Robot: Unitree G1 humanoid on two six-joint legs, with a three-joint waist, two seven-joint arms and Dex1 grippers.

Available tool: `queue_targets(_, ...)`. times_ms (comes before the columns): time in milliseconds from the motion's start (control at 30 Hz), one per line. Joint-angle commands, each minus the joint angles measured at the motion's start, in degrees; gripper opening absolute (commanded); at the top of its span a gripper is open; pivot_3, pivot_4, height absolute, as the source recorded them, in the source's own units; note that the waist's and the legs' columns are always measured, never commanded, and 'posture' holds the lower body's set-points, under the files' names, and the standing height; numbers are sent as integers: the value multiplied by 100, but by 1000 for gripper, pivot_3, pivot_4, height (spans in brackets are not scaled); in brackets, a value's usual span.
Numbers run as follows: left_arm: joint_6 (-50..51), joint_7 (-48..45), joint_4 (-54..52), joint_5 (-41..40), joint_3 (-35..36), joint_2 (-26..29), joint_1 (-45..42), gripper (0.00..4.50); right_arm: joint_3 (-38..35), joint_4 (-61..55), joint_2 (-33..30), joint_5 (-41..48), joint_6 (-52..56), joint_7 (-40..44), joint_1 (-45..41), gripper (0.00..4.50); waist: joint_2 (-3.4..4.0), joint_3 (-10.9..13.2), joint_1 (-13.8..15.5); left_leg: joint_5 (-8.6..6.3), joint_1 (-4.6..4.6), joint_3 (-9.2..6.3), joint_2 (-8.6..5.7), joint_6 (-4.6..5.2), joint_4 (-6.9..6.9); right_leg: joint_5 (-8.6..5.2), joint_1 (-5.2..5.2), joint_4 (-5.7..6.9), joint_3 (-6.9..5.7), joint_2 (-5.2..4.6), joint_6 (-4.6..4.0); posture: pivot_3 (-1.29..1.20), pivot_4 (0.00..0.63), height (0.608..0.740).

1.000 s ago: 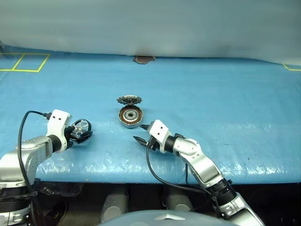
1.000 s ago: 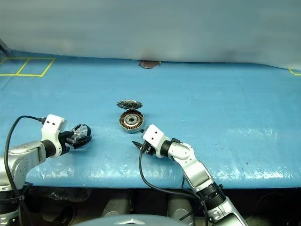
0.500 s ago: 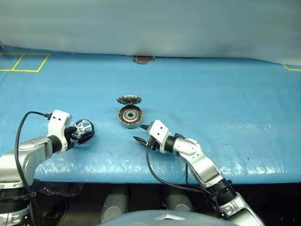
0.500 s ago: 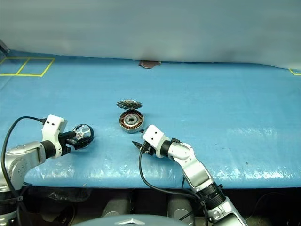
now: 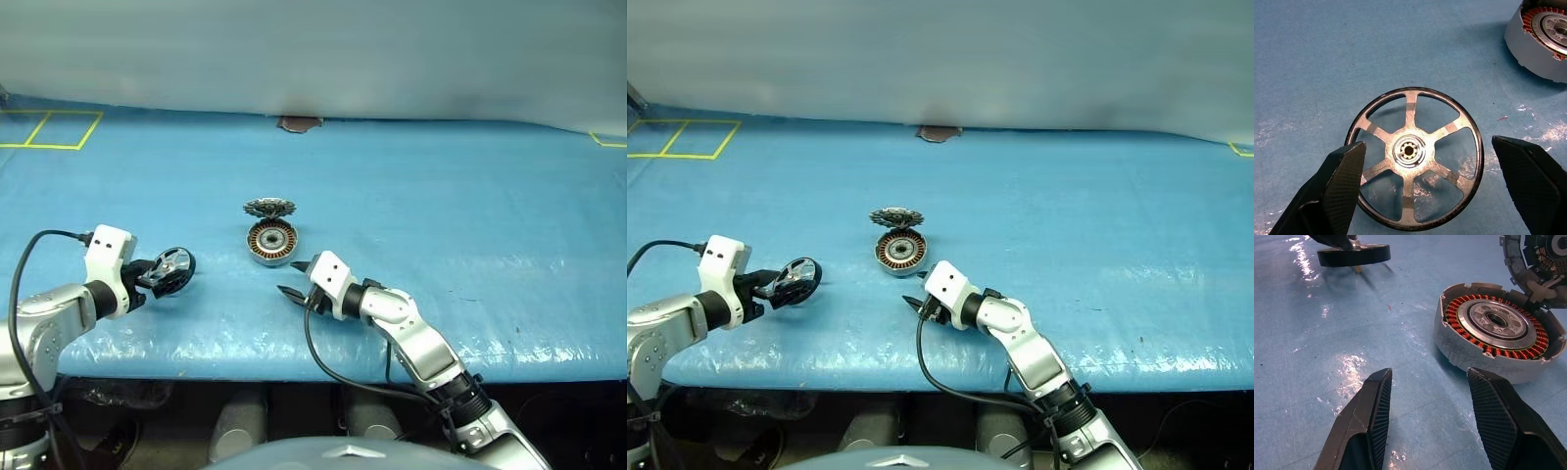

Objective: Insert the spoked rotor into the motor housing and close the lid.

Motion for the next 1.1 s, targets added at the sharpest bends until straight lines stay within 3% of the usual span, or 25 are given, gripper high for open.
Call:
queue_targets(33,-8,61,-72,41,-35,16,5,4486,-11,-157,32,16,-32,16,-16,2580,0,0,0,0,0,0,0,0,0,0,0,0,0,0,0,0,150,740)
queue_targets(533,259,340,38,-271,144,-437,-287,4486,12,-208,12,12,34,34,18,2580,-2,0,2,0,0,0,-1,0,2,1,2,0,-1,0,1,0,150,740)
queue_targets(1100,304,425,54,48,-358,-251,-156,4486,-15,-202,29,-28,41,-22,-6,2580,-1,0,-3,0,2,0,-1,0,1,0,2,0,0,0,1,0,150,740)
